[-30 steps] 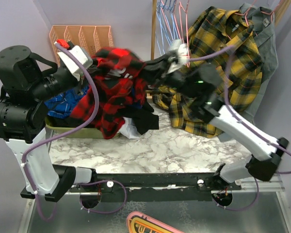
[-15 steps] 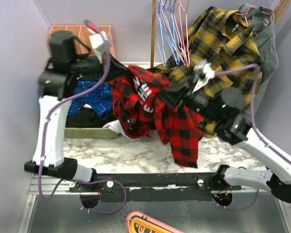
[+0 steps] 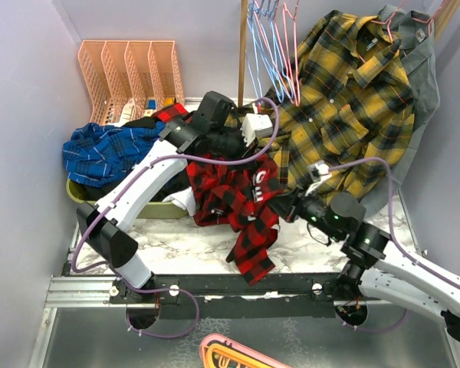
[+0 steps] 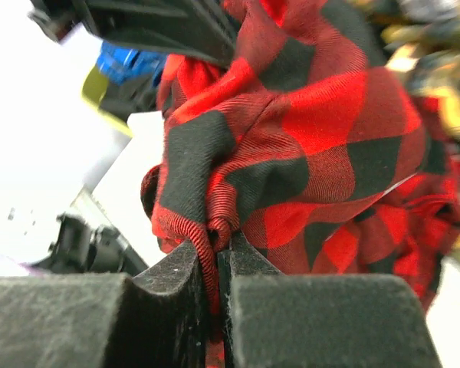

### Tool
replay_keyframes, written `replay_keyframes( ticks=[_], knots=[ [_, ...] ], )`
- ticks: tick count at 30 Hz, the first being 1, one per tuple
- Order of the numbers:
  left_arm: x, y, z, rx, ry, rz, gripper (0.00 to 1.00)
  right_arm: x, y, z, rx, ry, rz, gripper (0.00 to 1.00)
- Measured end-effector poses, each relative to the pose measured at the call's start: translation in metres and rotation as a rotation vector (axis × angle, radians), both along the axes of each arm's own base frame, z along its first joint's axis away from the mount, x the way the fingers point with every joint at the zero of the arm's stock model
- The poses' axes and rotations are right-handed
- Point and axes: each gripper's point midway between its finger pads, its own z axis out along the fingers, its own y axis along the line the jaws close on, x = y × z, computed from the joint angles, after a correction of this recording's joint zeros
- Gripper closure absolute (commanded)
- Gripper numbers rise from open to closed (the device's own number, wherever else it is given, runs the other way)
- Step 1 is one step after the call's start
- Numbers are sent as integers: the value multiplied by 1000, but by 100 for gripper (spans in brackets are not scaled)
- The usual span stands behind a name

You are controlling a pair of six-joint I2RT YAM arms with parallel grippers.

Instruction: Place the shirt on the hanger

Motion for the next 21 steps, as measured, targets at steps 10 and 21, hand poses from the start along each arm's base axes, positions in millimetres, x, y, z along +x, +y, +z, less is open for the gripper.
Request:
replay_keyframes(
  ticks=[10, 21],
  knots=[
    [60, 4, -45, 177, -25, 214, 1, 25, -89, 0, 16, 15, -449, 0],
    [77, 133, 59, 71, -231, 470, 3, 45, -67, -16, -276, -35, -385, 0]
  ],
)
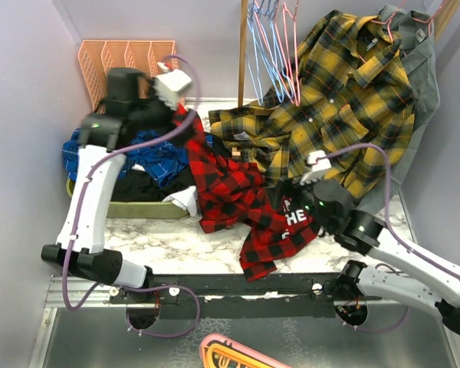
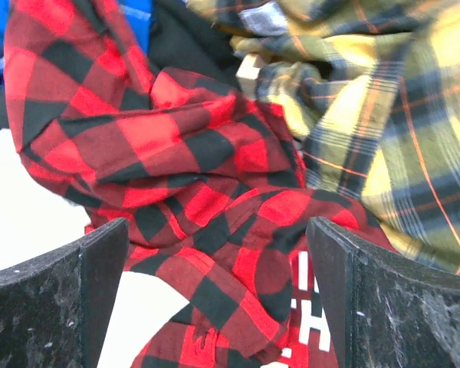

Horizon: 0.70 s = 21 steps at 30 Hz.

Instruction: Place the shirt on the hanger

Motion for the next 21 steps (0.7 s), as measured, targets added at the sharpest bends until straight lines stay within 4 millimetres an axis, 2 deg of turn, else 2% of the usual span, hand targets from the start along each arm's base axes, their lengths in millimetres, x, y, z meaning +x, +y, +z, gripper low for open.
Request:
replay_keyframes(
  ticks=[2, 3, 5, 8, 11, 15, 21],
  knots=[
    [7, 48, 16, -34, -24, 99, 4, 6, 21, 1, -56, 0, 76, 0],
    [7, 68, 18, -37, -25, 142, 4, 10, 32, -1, -94, 4, 114, 0],
    [-1, 82, 14, -39, -14, 153, 5, 18, 56, -14, -177, 8, 207, 1],
    [-28, 74, -1, -26, 29, 69, 5, 13, 68, -39, -253, -1, 320, 0],
    [-50, 72, -10, 11, 51, -2, 6, -5, 71, -50, -283, -81, 460, 0],
    [-58, 75, -16, 48, 51, -35, 6, -18, 81, -40, -307, -190, 603, 0],
    [-59, 77, -38, 65, 102, -35, 7, -28, 101, -41, -388, -261, 769, 0]
  ],
)
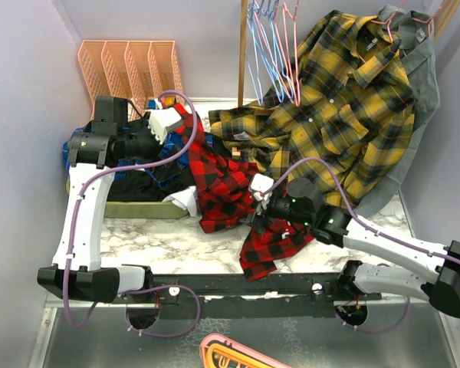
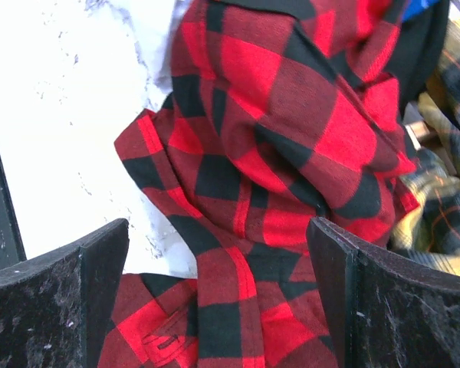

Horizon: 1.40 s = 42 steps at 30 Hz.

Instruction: Place the shirt on the hanger

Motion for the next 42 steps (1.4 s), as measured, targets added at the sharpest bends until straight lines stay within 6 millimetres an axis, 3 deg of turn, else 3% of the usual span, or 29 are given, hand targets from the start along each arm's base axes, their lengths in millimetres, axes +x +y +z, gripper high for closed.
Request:
replay_keyframes(
  ticks=[9, 20, 23, 25, 27, 29, 31, 36, 38, 42],
  knots=[
    [0, 1, -18, 2, 43, 13, 8, -7, 34, -22, -147, -45, 155, 4],
    [-7, 2, -22, -3, 44, 31, 9, -13, 47, -73, -302, 19, 258, 11],
    [-7, 1, -21, -13, 42, 29, 9, -15, 48, -87, -338, 32, 273, 17],
    [-7, 0, -22, -17, 44, 25, 9, -16, 48, -96, -367, 43, 286, 31],
    [-8, -2, -21, -23, 46, 18, 9, -17, 50, -102, -387, 48, 296, 58],
    [-8, -2, -21, -26, 46, 16, 9, -16, 51, -108, -405, 50, 305, 92],
    [-7, -2, -21, -24, 39, 20, 9, -16, 51, -110, -411, 52, 307, 99],
    [4, 6, -21, 15, 1, 56, 1, -16, 52, -99, -373, 54, 285, 99],
    [7, 9, -20, 35, -19, 58, 1, -17, 51, -77, -296, 34, 251, 99],
    [18, 14, -7, 76, -90, 41, 1, -12, 37, -10, -64, -33, 143, 99]
  ],
)
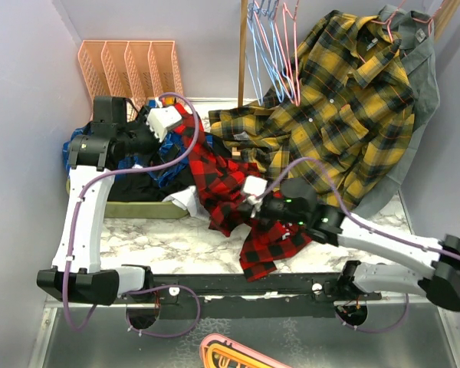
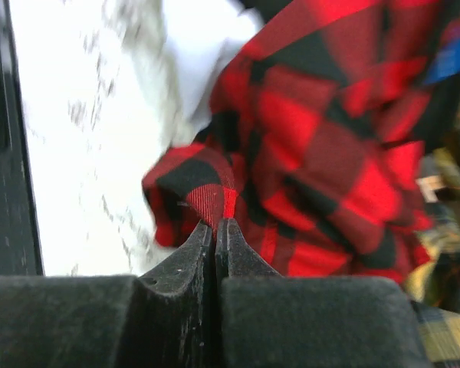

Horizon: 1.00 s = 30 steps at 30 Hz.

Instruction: Place the shirt on the hanger

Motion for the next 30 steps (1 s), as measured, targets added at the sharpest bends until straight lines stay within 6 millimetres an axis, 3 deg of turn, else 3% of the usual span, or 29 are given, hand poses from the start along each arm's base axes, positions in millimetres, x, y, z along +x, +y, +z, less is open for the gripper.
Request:
replay_keyframes(
  ticks=[3, 7, 13, 18, 21, 25, 30],
  knots=[
    [12, 1, 11, 27, -53, -21, 1, 14, -24, 45, 184, -22, -110, 99],
    [25, 1, 12, 53, -87, -48, 1, 43, -78, 71, 360, -24, -318, 99],
    [36, -16, -3, 109, -91, -113, 1, 88, -149, 69, 504, 61, -653, 99],
    [40, -48, -40, 245, -123, -187, 1, 117, -211, 50, 654, 191, -924, 99],
    [42, -56, -58, 307, -138, -216, 1, 129, -244, 34, 739, 284, -1061, 99],
    [57, -55, -48, 337, -217, -205, 1, 138, -262, 16, 796, 388, -1133, 99],
    [76, -64, -32, 339, -329, -219, 1, 136, -248, 15, 827, 462, -1065, 99]
  ],
)
